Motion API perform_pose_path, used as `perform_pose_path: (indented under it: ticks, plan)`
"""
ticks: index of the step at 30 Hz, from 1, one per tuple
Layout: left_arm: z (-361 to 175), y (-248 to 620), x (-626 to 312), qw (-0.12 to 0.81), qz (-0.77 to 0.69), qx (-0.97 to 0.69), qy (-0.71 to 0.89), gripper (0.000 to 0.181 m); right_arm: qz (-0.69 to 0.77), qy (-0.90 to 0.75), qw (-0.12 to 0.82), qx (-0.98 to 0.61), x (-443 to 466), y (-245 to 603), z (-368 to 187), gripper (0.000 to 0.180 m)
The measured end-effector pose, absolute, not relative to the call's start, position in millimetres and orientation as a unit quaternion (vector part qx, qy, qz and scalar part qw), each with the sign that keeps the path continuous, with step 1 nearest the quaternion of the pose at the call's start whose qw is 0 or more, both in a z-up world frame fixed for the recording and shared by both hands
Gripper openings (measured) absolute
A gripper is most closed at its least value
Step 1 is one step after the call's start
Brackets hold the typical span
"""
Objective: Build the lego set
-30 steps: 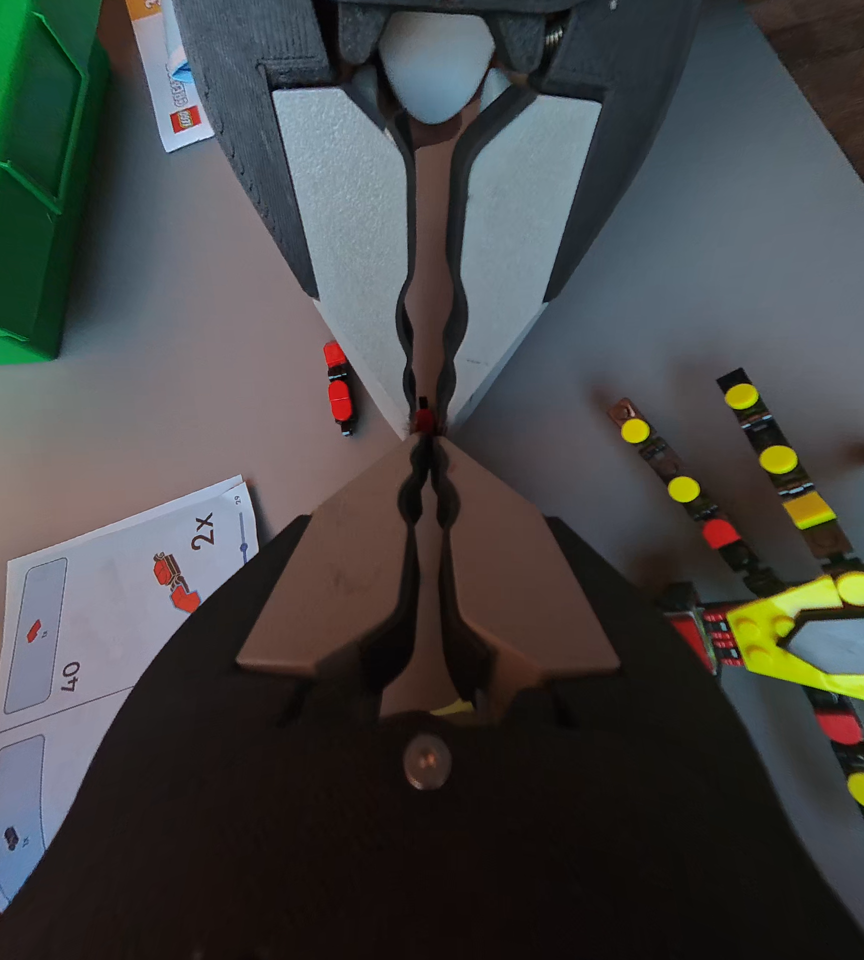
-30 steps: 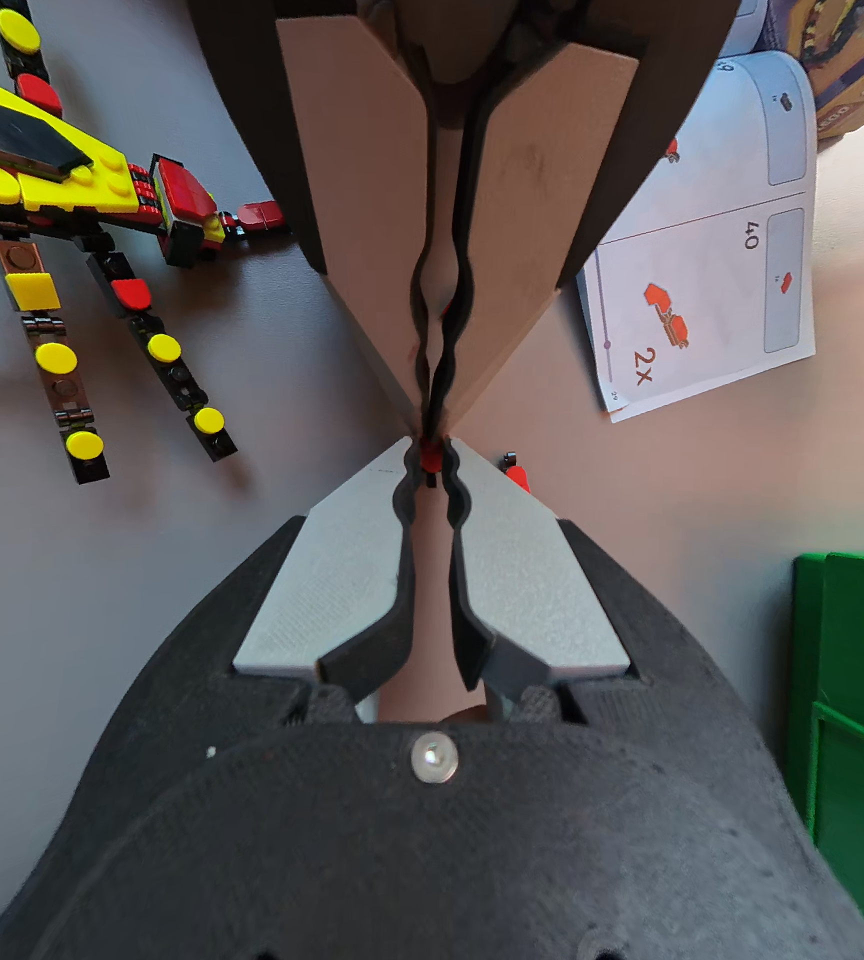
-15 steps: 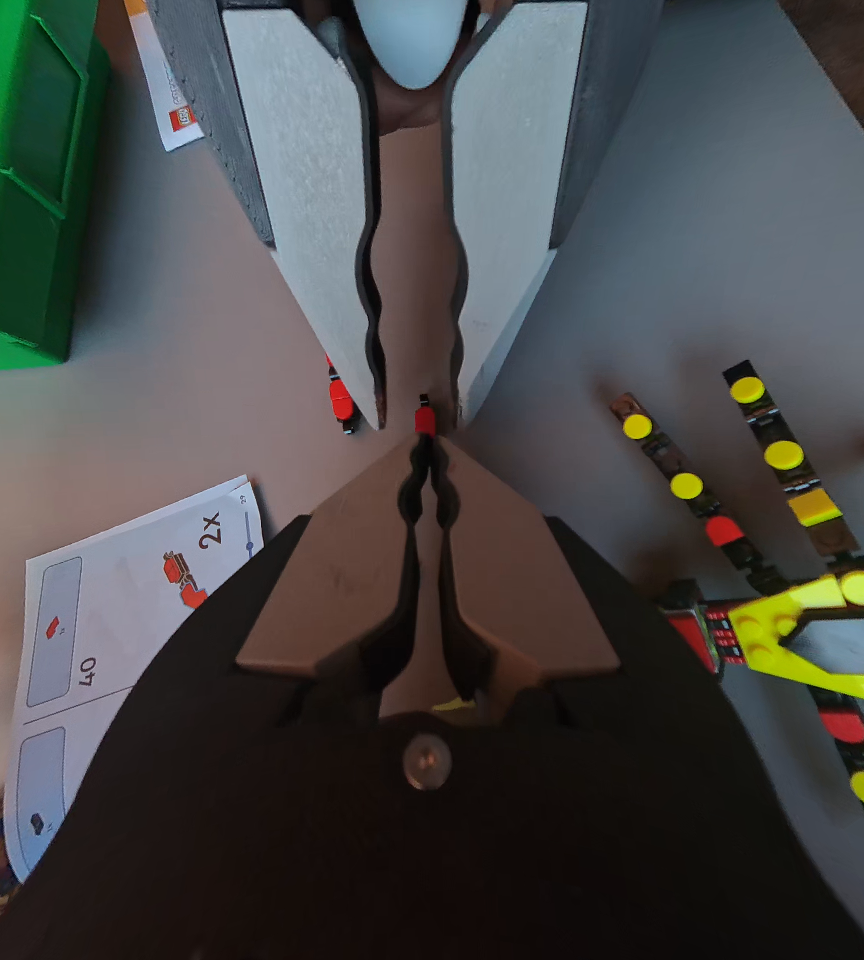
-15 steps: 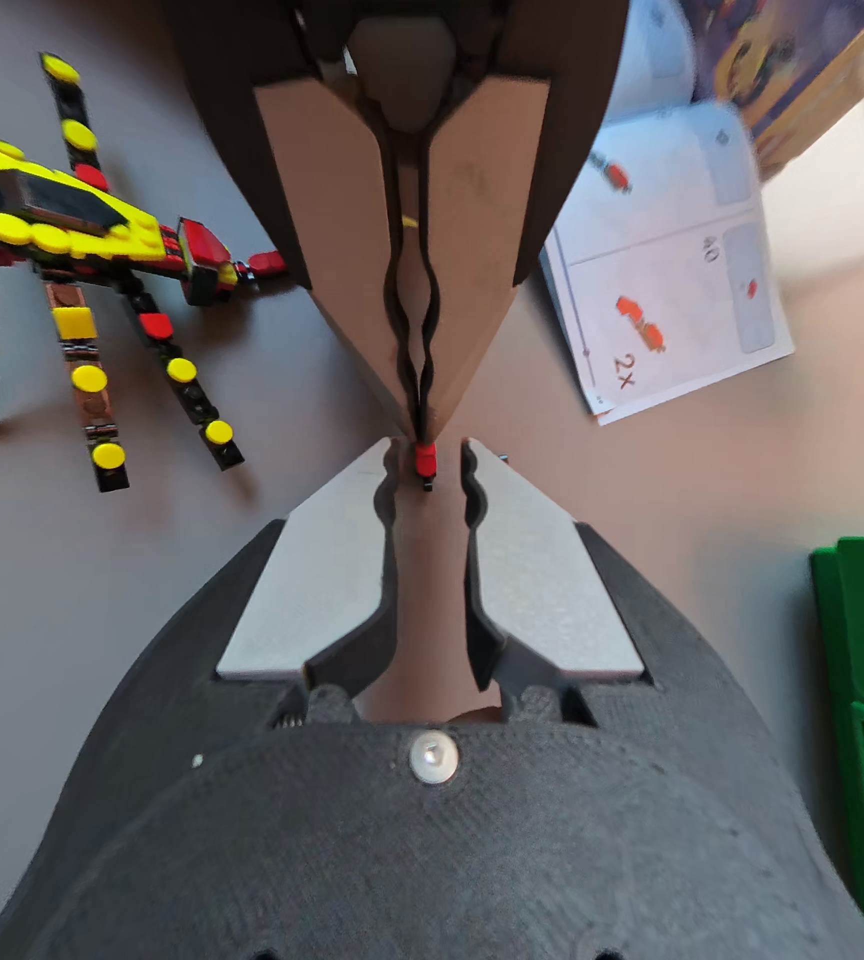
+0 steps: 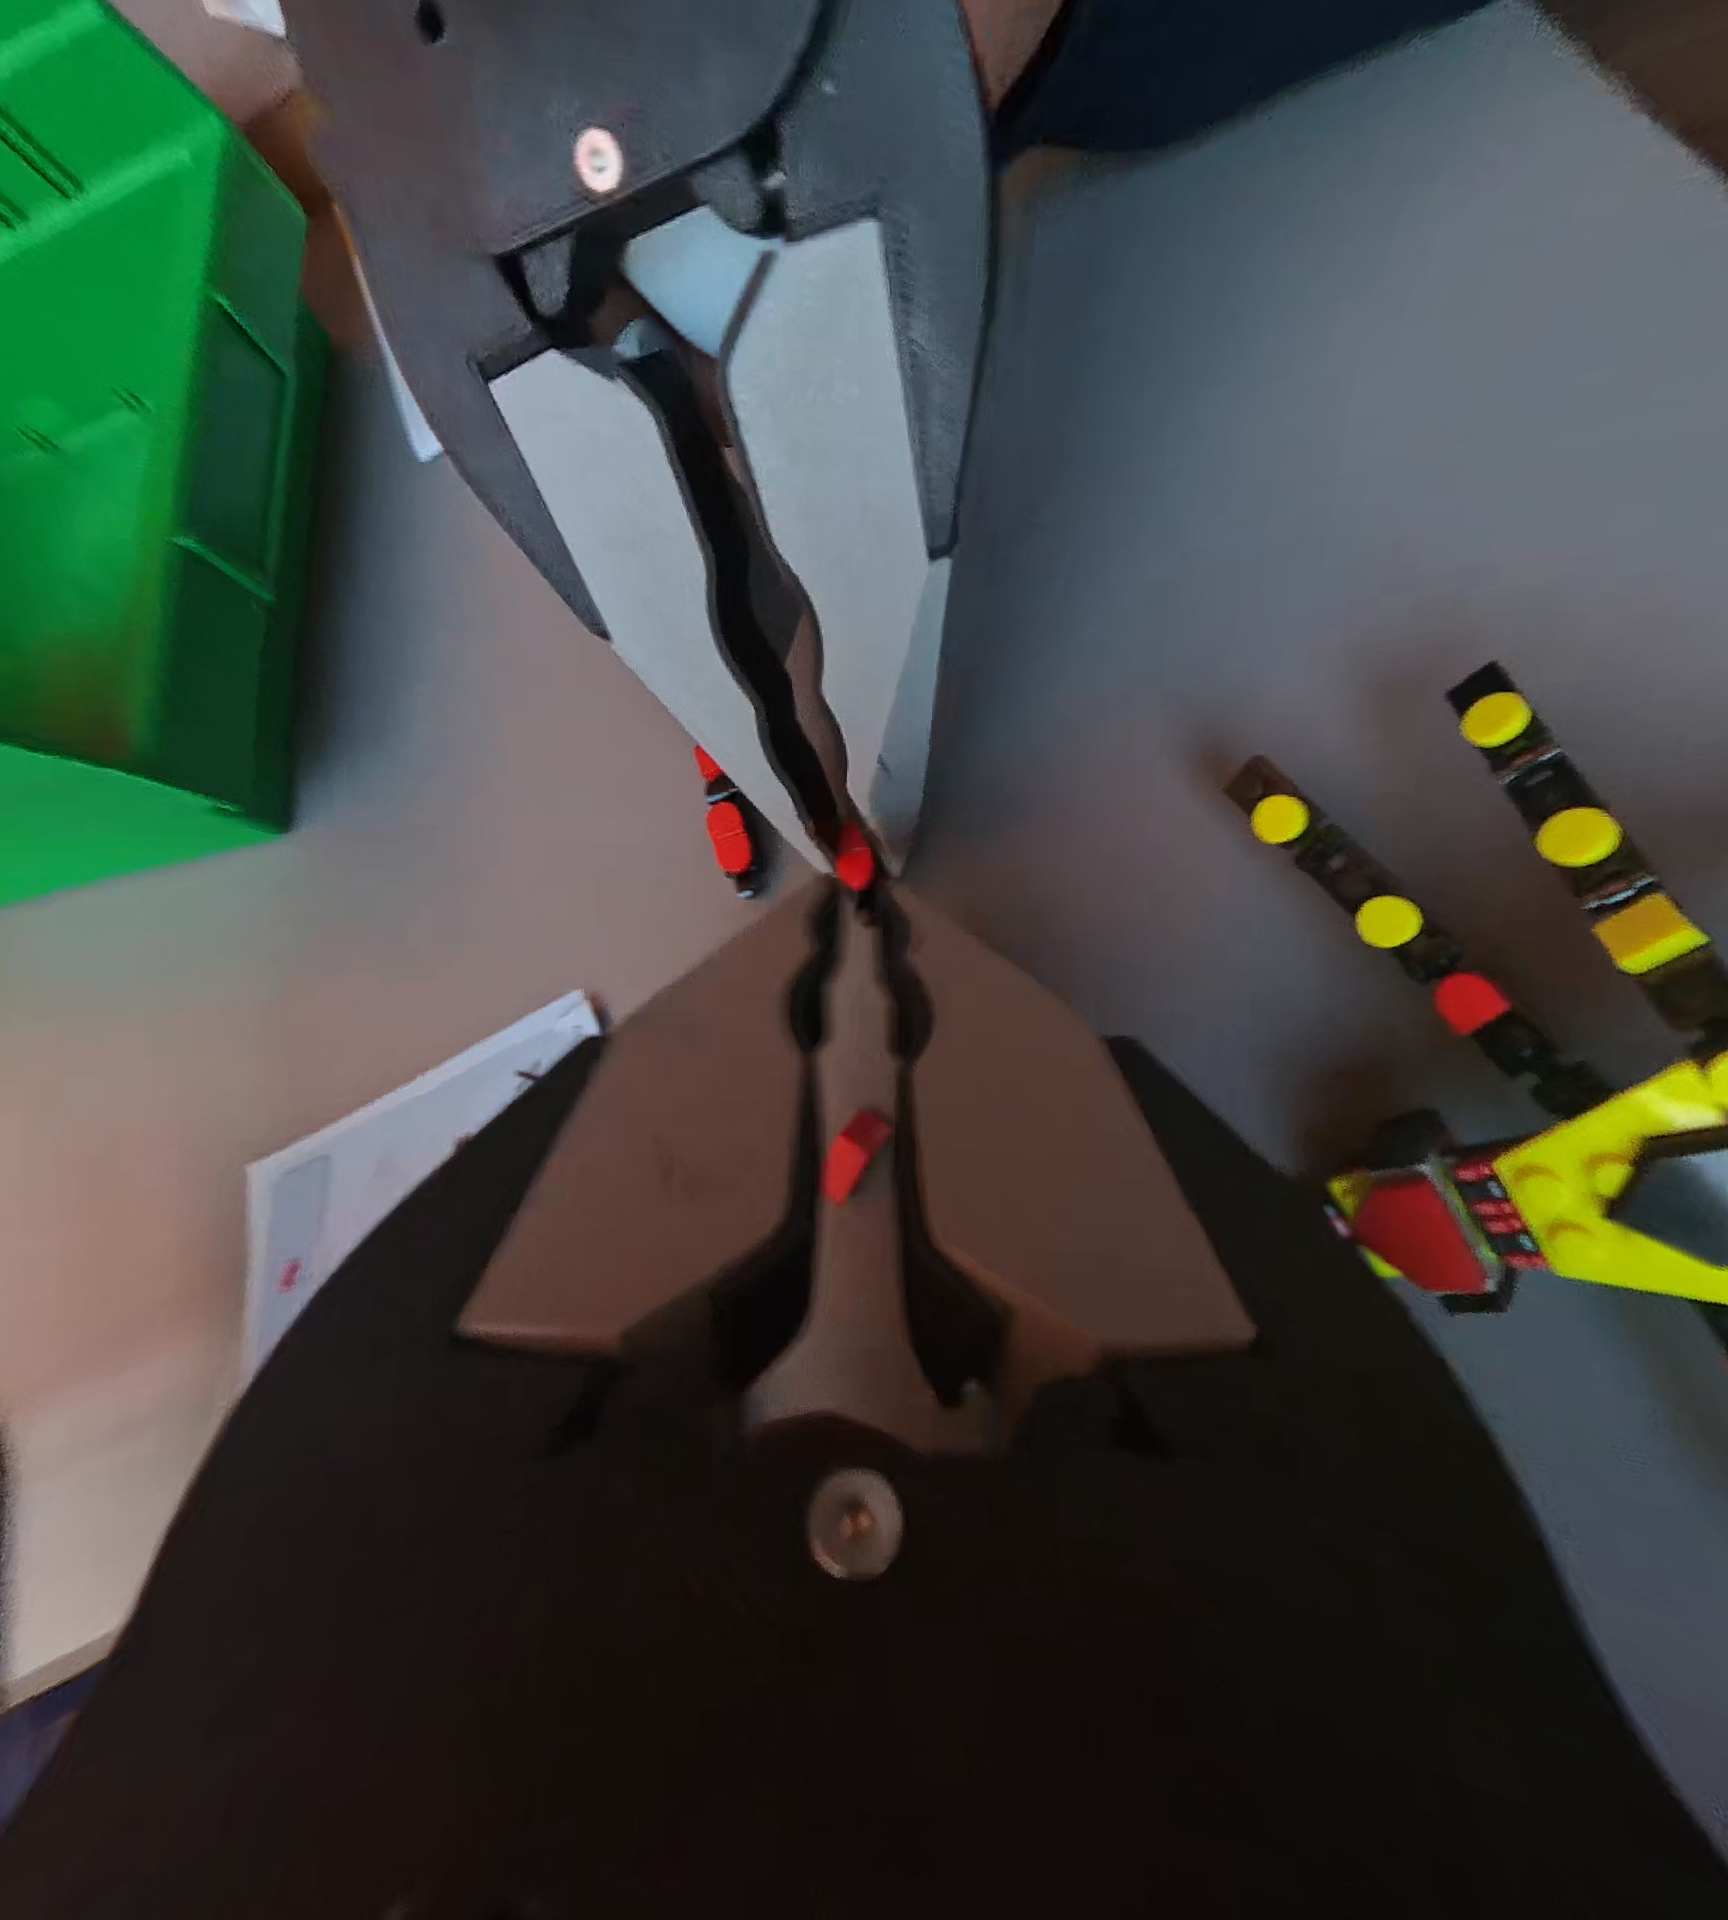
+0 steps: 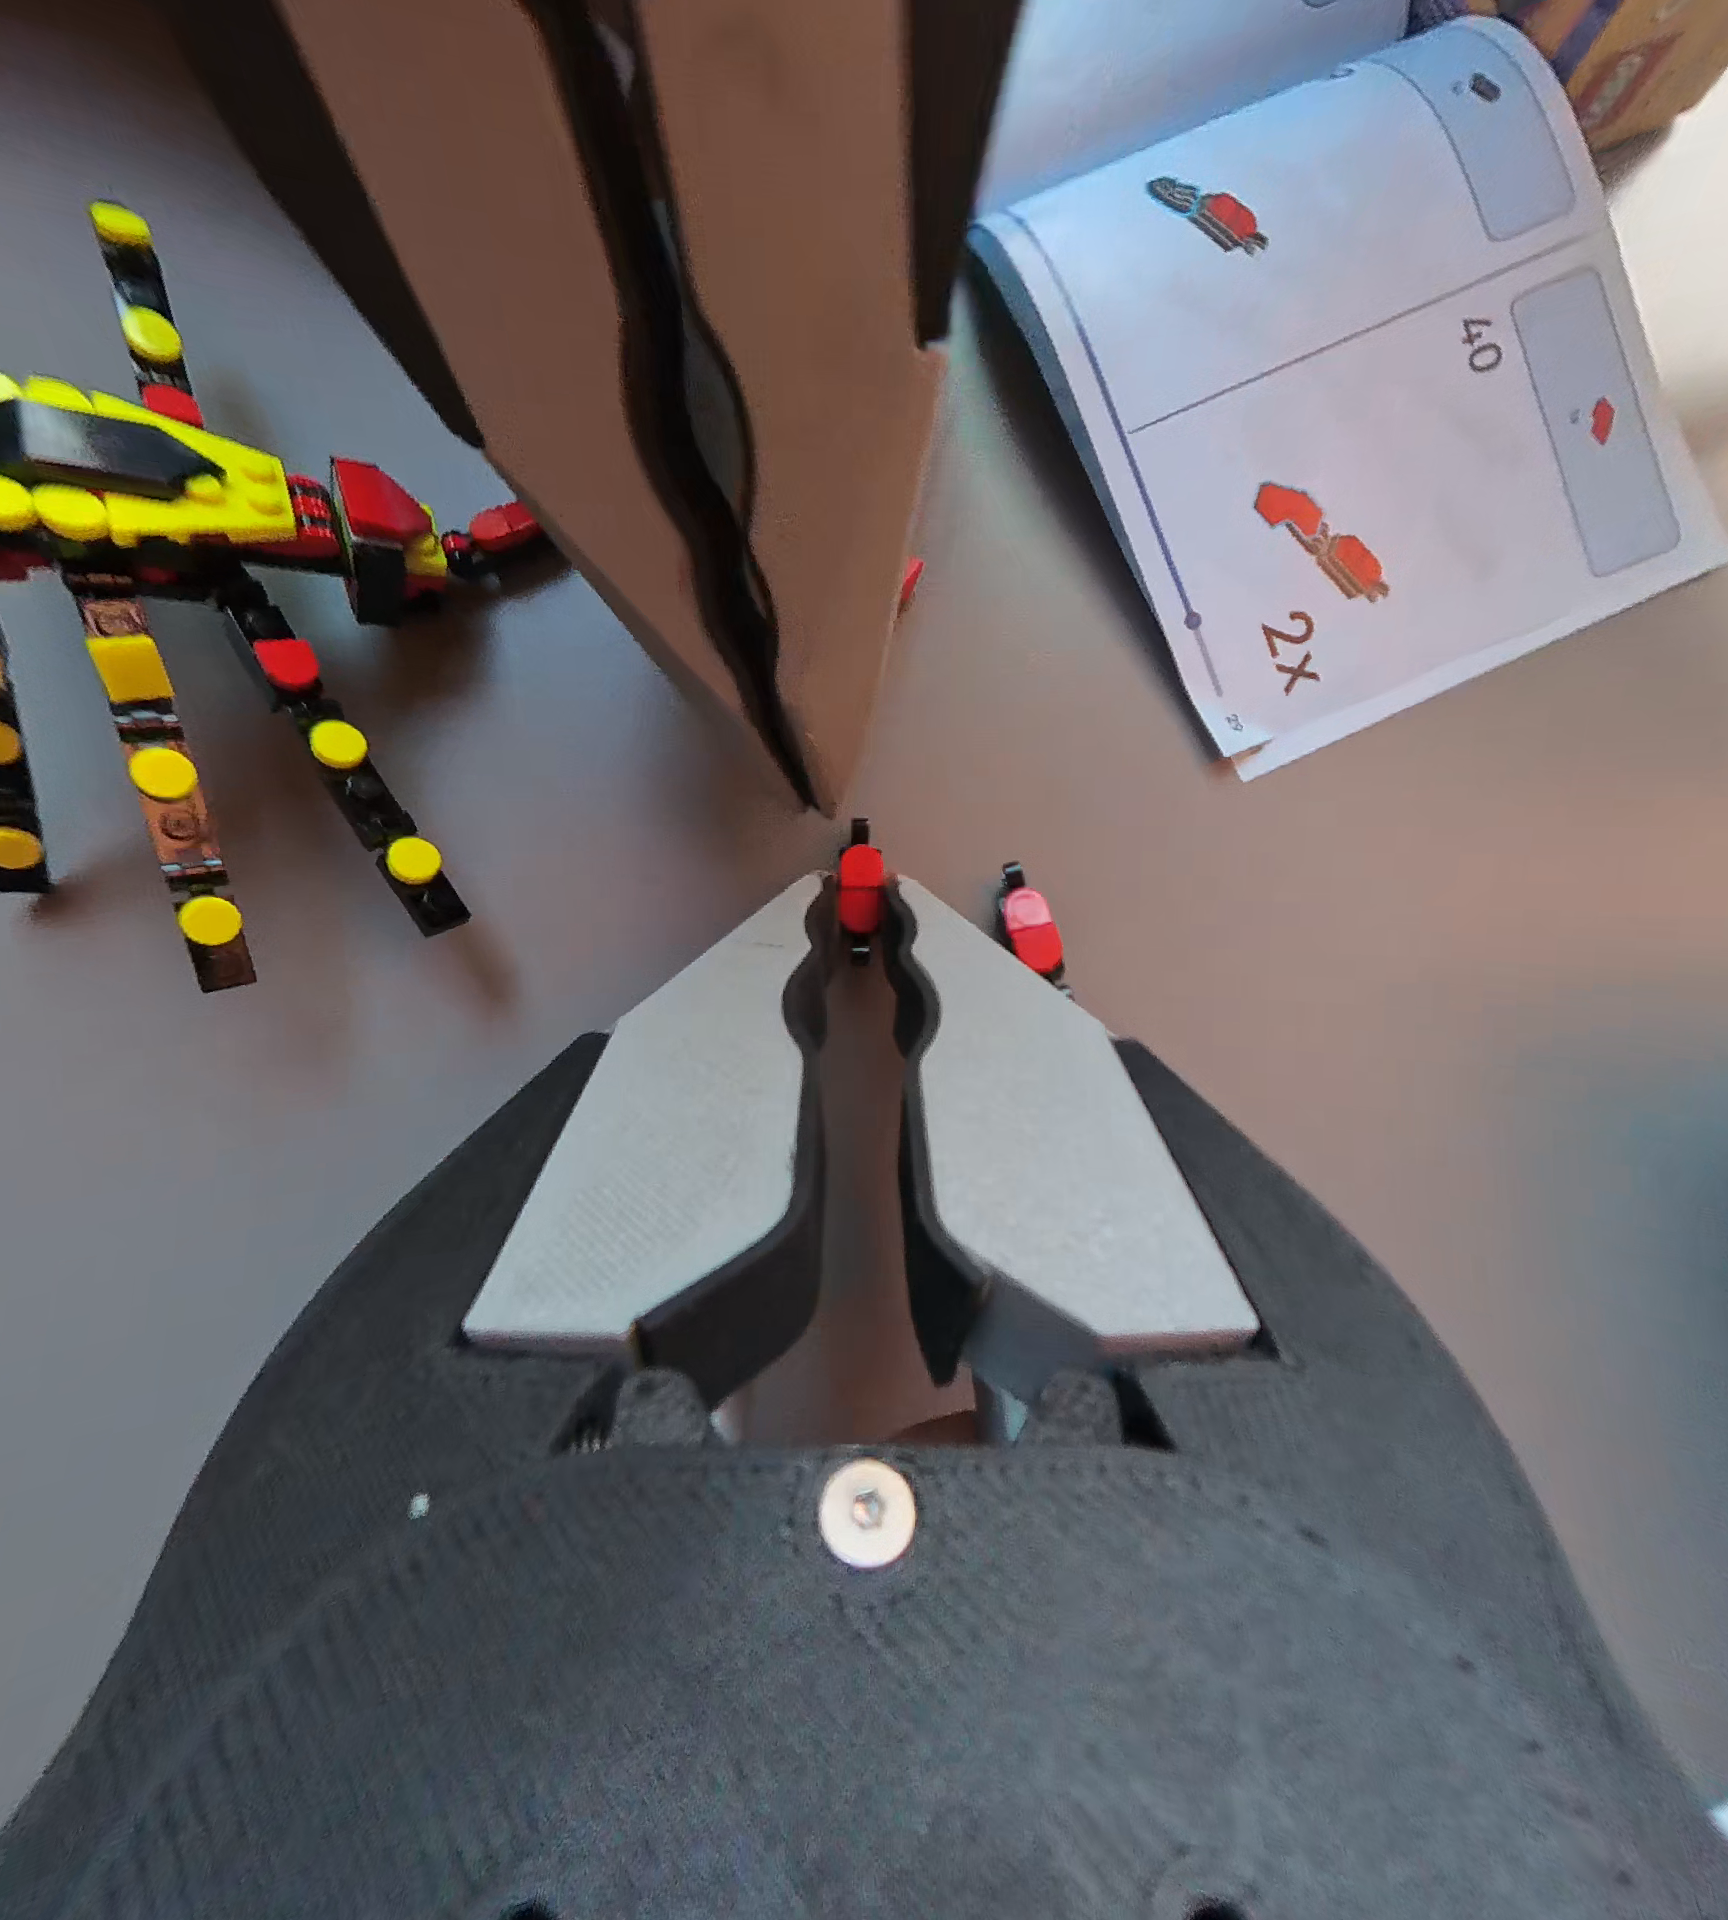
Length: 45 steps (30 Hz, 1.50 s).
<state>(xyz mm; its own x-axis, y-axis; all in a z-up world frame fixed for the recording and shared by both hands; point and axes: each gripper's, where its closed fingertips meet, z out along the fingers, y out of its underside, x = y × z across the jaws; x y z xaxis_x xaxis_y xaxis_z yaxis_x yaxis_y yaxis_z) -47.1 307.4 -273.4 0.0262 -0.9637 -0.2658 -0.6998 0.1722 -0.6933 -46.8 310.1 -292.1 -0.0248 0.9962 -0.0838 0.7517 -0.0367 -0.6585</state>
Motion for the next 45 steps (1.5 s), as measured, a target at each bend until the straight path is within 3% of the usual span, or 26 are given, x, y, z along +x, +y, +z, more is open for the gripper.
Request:
perform_pose_path:
  ticks: [1, 5, 10, 17, 29, 34, 36, 45]
  plan:
    - [-275, 309, -47, 0.370, -0.159, -0.608, 0.684, 0.027, 0.299, -0.649, 0.209, -0.668, -46, 309, -290, 0.005]
    - [-285, 302, -43, 0.380, -0.099, -0.565, 0.725, 0.033, 0.383, -0.608, 0.171, -0.675, -46, 303, -279, 0.005]
    - [-267, 303, -34, 0.455, -0.069, -0.514, 0.724, 0.014, 0.452, -0.562, 0.129, -0.681, -42, 298, -271, 0.005]
    - [-259, 300, -31, 0.487, -0.057, -0.481, 0.727, 0.008, 0.558, -0.498, 0.064, -0.661, -41, 288, -251, 0.005]
    - [-262, 297, -33, 0.485, -0.058, -0.470, 0.735, 0.008, 0.577, -0.483, 0.033, -0.658, -42, 285, -254, 0.005]
    - [-266, 309, -38, 0.483, -0.065, -0.496, 0.719, 0.008, 0.527, -0.519, 0.110, -0.664, -48, 295, -261, 0.006]
    - [-267, 316, -42, 0.483, -0.068, -0.512, 0.707, 0.008, 0.487, -0.548, 0.156, -0.662, -49, 300, -263, 0.016]
    - [-259, 326, -47, 0.492, -0.116, -0.549, 0.666, 0.008, 0.201, -0.665, 0.422, -0.583, -56, 326, -258, 0.026]
